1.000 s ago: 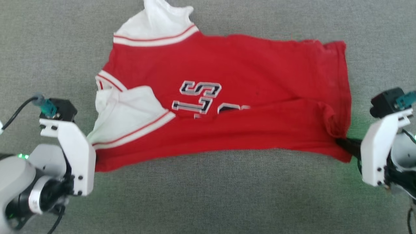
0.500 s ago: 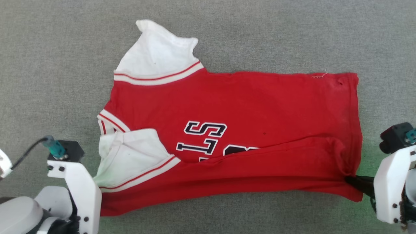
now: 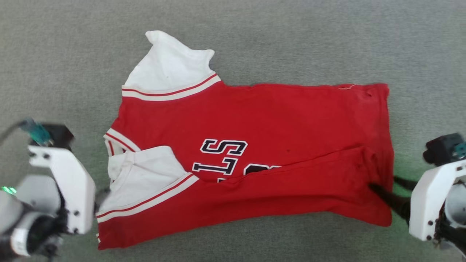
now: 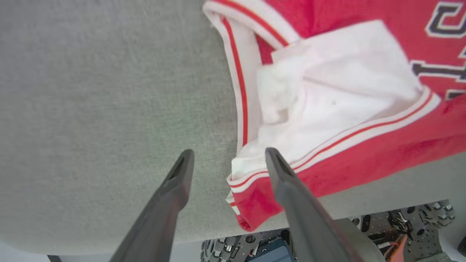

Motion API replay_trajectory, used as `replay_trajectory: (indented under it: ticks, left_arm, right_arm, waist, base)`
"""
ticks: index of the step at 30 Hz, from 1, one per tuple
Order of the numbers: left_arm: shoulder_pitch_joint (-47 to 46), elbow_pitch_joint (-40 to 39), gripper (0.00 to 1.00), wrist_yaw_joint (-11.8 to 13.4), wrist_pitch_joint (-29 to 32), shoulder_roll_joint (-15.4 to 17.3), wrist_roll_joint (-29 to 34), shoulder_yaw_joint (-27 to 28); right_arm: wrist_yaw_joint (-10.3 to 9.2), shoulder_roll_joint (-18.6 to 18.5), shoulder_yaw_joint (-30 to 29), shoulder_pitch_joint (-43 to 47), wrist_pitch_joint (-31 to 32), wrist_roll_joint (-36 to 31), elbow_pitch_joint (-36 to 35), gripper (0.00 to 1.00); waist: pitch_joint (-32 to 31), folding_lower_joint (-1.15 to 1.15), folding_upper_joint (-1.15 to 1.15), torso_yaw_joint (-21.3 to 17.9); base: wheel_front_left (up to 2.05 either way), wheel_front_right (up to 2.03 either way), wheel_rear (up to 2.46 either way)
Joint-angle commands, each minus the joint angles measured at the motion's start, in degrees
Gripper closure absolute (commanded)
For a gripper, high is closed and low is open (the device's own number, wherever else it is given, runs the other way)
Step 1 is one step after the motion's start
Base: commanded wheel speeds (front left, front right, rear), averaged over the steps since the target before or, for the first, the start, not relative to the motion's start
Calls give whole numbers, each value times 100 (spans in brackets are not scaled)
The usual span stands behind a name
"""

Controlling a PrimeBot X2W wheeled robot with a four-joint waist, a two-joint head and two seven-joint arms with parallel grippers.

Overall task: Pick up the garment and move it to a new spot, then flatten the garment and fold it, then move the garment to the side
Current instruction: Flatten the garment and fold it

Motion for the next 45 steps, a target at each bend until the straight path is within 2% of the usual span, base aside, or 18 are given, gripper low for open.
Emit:
replay_trajectory:
  ticks: [1,5,11,19,25,27,34,44,45]
  left_arm:
    - [-144,-63,0,-20,72,118,112,77]
    - [-620,-114,0,-156,233,330,367,256]
    - [-1199,327,0,-463,329,183,662,429]
    - [-2085,1671,0,-1276,389,-459,1258,415]
    - [-2517,2937,0,-1905,370,-933,1411,364]
    - [-2604,3347,0,-2041,449,-1072,1342,352]
    - [-2916,4543,0,-2331,747,-1551,1311,239]
    - [-3019,5840,0,-2374,1155,-2248,1153,111]
    - [-2982,5932,84,-2404,1288,-2301,1108,69]
  right_arm:
    - [-2,66,-52,-106,-168,-36,-85,0]
    - [-2,177,-130,-240,-881,-176,-335,0]
    - [-1,216,77,-497,-1952,-443,-467,0]
    - [-1,548,403,-930,-3793,-989,-223,0]
    - [-1,818,661,-1180,-4903,-1305,53,0]
    - [-1,920,716,-1221,-5177,-1342,175,0]
    - [-1,1050,929,-1397,-5604,-1412,525,0]
    - [-1,1060,1249,-1597,-5420,-1199,878,0]
    - [-2,1061,1265,-1619,-5356,-1165,909,0]
  waist:
    - [-41,0,0,-65]
    - [-87,0,0,-223]
    - [-99,0,0,-551]
    - [-1,0,0,-1125]
    - [160,0,0,-1516]
    - [210,0,0,-1609]
    - [383,0,0,-1820]
    - [569,0,0,-1931]
    - [577,0,0,-1936]
  base:
    - [0,0,0]
    - [0,0,0]
    - [0,0,0]
    - [0,0,0]
    - [0,0,0]
    - [0,0,0]
    - [0,0,0]
    - [0,0,0]
    - [0,0,0]
